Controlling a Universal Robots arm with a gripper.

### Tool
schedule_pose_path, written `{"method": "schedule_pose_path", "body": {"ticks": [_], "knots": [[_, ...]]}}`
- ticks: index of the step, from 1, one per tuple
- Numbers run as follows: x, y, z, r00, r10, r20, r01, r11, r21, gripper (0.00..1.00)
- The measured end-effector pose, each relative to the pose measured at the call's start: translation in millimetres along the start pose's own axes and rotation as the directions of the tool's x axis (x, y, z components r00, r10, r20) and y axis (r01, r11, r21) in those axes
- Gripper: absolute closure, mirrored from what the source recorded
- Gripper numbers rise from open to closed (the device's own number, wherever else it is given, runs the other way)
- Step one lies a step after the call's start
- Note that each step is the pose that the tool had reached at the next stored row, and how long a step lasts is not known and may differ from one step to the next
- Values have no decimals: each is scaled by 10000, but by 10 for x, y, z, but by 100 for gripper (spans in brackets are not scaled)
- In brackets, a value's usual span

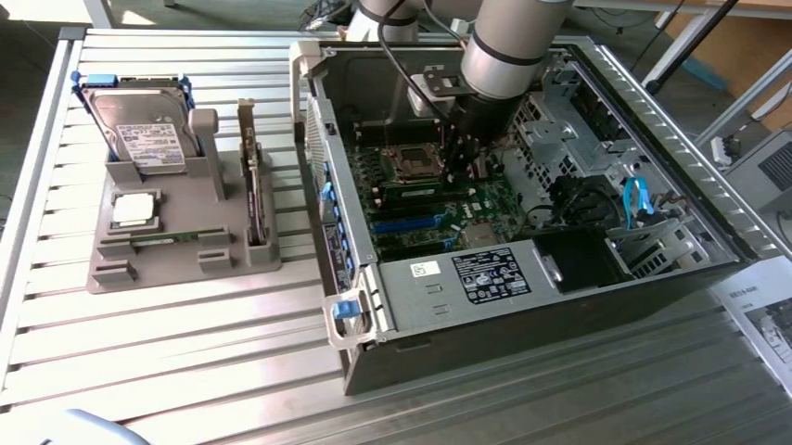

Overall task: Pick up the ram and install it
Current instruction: 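Insert the ram into the slot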

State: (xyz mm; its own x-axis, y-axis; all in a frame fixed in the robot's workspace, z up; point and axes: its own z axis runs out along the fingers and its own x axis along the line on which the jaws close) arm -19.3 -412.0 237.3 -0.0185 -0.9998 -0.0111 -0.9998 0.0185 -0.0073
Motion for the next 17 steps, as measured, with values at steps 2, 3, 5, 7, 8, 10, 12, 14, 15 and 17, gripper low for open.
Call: {"method": "schedule_pose_path", "body": {"ticks": [2, 3, 5, 7, 8, 10, 12, 14, 15, 17], "knots": [[-2, 0, 1, 10000, 0, 2, 0, 10000, 1, 88], [-2, 0, 1, 10000, -1, 2, 1, 10000, 1, 88], [-3, 0, 0, 10000, -3, 1, 3, 10000, 0, 88], [-6, 0, 0, 10000, -3, 1, 3, 10000, 0, 88], [-6, 0, 0, 10000, -3, 1, 3, 10000, 0, 88], [-6, 0, 0, 10000, -3, 2, 3, 10000, 0, 88], [-6, 0, -7, 10000, -3, 2, 3, 10000, 0, 88], [-6, 0, -19, 10000, -2, 1, 2, 10000, 0, 88], [-6, 0, -25, 10000, -3, 1, 3, 10000, 0, 88], [-6, 0, -26, 10000, -2, 3, 2, 10000, 1, 88]]}}
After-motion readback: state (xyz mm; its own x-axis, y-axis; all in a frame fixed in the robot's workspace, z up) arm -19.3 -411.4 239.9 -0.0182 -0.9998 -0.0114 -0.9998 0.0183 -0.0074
